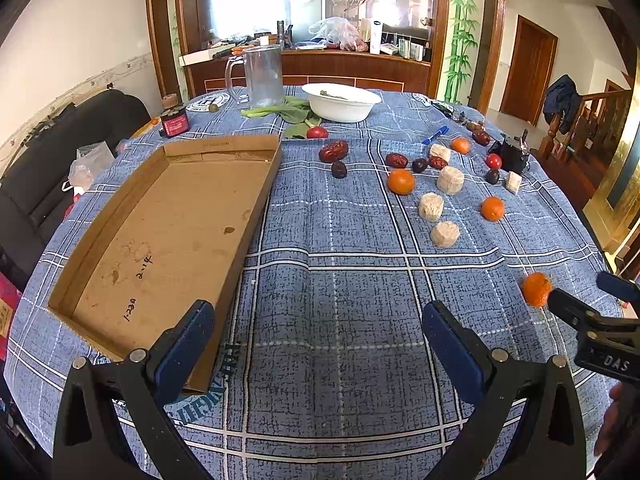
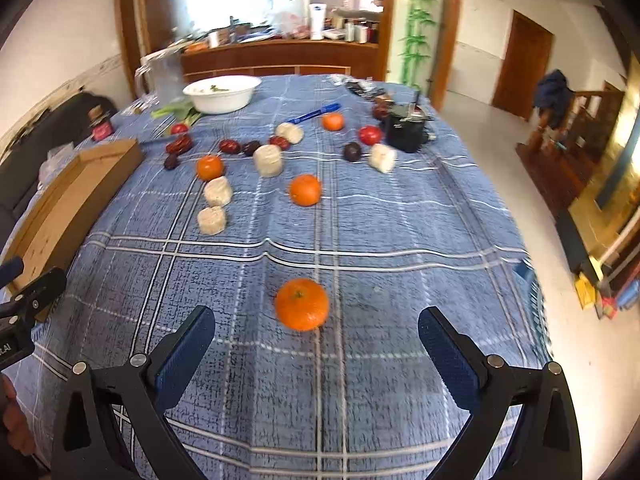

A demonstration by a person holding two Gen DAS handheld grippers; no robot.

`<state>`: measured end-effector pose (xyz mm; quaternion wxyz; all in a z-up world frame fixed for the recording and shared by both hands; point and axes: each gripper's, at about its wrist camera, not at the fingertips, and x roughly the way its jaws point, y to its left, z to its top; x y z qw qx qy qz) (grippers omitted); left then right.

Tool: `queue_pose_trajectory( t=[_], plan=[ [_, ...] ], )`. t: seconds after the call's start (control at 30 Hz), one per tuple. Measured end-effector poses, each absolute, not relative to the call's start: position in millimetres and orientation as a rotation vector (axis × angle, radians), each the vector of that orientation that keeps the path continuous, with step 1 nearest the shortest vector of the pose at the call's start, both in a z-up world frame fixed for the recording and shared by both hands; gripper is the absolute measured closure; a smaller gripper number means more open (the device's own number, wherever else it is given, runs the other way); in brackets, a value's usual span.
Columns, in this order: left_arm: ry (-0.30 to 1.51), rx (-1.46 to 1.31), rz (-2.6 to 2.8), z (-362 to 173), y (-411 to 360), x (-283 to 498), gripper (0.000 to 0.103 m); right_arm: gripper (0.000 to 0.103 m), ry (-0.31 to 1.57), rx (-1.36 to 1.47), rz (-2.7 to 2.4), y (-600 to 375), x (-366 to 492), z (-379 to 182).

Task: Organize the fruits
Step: 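Close the right gripper on the orange while the left gripper grasps a tan round cake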

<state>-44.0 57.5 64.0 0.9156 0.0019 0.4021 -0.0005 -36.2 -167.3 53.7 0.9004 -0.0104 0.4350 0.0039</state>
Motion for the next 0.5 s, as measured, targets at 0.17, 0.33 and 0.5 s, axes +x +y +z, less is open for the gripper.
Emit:
queue_pose_trajectory(
  t=[0.17, 0.33, 0.5],
  plan=[
    [0.842, 0.005, -0.002, 61, 58, -43, 0.0, 0.024, 0.962, 0.033, 0.08, -175, -17, 37],
    [0.851, 0.007, -0.011, 60, 55, -41, 0.0, 0.052, 1.025, 0.036, 0.126, -175, -7, 21],
    [0.875, 0.0, -0.029, 59, 45, -32, 0.0, 0.066, 1.024, 0.065, 0.163, -178, -5, 18]
  ],
)
